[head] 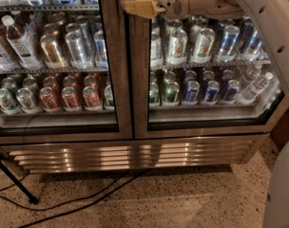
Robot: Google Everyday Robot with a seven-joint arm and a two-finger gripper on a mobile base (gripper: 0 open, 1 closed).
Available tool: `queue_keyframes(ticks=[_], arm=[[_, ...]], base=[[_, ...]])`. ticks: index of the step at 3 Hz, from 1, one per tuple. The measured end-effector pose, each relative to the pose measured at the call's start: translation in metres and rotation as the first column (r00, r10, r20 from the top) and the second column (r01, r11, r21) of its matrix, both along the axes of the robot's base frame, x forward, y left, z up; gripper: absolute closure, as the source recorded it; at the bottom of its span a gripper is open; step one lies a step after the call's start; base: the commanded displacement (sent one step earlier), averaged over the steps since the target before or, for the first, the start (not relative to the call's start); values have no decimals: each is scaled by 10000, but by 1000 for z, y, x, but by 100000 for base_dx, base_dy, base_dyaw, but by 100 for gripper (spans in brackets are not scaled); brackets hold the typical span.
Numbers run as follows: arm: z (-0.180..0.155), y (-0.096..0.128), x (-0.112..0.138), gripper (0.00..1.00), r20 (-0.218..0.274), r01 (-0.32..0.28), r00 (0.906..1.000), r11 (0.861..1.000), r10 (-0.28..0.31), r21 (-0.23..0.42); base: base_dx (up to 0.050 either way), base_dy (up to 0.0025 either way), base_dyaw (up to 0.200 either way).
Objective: Open right fridge door
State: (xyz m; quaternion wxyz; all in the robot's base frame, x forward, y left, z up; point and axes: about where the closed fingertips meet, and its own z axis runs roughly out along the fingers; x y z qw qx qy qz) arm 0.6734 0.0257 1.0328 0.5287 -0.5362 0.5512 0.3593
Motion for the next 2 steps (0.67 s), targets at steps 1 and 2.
queue_keyframes(ticks=[1, 2], arm=[[1, 0, 0, 100, 0, 34, 10000, 10000, -34, 14], [2, 0, -1, 100, 4, 67, 10000, 10000, -67, 24]], base=[[0, 0, 0], [0, 0, 0]])
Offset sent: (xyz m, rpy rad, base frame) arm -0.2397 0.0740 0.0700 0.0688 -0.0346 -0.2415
